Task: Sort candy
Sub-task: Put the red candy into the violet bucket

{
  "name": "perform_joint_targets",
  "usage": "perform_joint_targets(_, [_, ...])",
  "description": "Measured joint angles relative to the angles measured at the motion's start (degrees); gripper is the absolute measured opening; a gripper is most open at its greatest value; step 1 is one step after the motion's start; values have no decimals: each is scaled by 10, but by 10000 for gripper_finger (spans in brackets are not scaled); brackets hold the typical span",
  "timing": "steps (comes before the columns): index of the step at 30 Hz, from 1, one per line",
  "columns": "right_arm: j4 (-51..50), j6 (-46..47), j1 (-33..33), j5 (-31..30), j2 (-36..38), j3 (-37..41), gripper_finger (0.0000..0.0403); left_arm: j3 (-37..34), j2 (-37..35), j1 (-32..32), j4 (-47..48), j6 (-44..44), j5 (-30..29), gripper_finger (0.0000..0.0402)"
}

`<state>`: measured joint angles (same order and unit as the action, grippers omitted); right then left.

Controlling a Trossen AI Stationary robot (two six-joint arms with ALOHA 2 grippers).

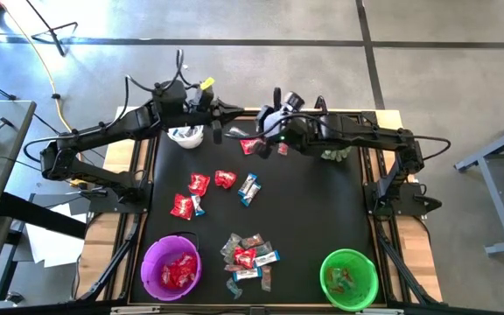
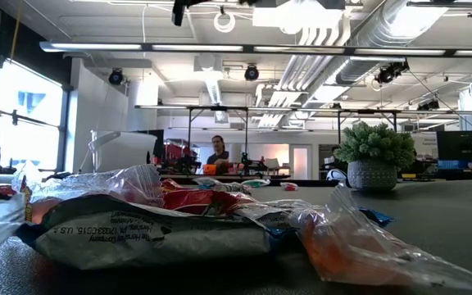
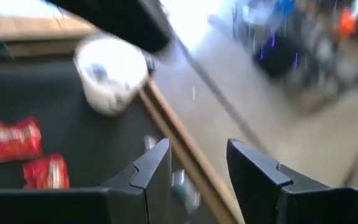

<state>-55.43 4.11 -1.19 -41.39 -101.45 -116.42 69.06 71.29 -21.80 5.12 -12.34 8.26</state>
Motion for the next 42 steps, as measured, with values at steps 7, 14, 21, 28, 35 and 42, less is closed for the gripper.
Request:
perform_joint_targets(7, [-227, 213, -35, 68, -2, 0, 151, 0, 0, -1, 211, 68, 2, 4])
perform_joint_targets(14, [-248, 226, -37, 91, -2, 0, 151, 0, 2, -3, 372, 96, 0, 54])
perform_joint_targets(21, [-252, 227, -36, 163, -2, 0, 151, 0, 23, -3, 482, 120, 0, 116])
perform_joint_targets(28, [-279, 245, -36, 192, -2, 0, 151, 1, 96, 4, 498, 111, 0, 152])
perform_joint_targets(35, [-309, 243, -28, 193, -2, 0, 151, 0, 188, 22, 503, 129, 0, 164])
perform_joint_targets(42, [-324, 240, -18, 193, -2, 0, 151, 0, 263, 41, 497, 164, 0, 164])
